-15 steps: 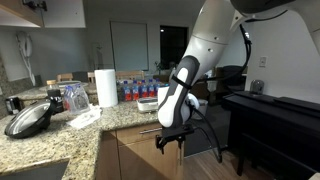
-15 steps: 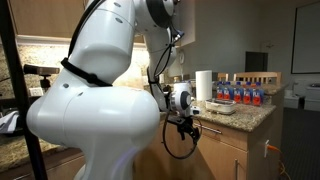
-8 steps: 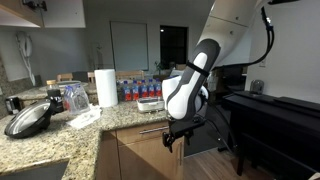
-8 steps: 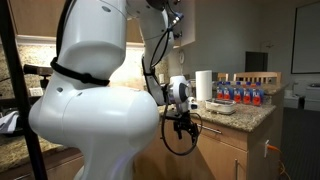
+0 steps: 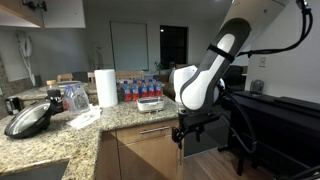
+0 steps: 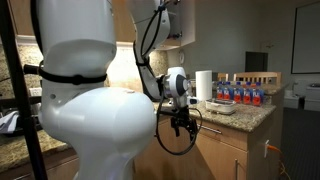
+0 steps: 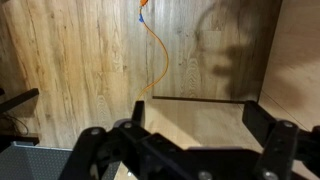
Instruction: Close the top drawer of the bottom cabinet.
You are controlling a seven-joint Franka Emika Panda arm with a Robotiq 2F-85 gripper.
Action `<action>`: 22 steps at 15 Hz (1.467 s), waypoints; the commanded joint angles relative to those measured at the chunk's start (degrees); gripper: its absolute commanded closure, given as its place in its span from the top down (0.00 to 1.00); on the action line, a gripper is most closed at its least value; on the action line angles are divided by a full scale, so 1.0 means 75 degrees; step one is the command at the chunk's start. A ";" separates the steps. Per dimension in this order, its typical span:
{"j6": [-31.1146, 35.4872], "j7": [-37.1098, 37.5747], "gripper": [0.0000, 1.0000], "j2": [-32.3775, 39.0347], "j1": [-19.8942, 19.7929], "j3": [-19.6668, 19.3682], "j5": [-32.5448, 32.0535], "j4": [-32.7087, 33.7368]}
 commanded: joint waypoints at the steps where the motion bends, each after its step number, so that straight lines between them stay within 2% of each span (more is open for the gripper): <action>1: -0.0101 -0.0587 1.00 -0.1226 -0.0568 0.0426 0.0068 -0.1116; 4: -0.0107 -0.1433 1.00 -0.1872 -0.0850 0.0555 0.0307 -0.1697; 5: -0.0324 -0.1731 1.00 -0.1544 -0.0917 0.0563 0.0403 -0.1156; 9: -0.0692 -0.2927 1.00 -0.1932 -0.1125 0.0456 0.0764 -0.1121; 11: -0.0805 -0.3414 1.00 -0.2348 -0.1196 0.0387 0.0939 -0.1476; 12: -0.0606 -0.2850 1.00 -0.1811 -0.1268 0.0611 0.0763 -0.1105; 22: -0.0626 -0.2894 1.00 -0.1832 -0.1320 0.0686 0.0771 -0.1099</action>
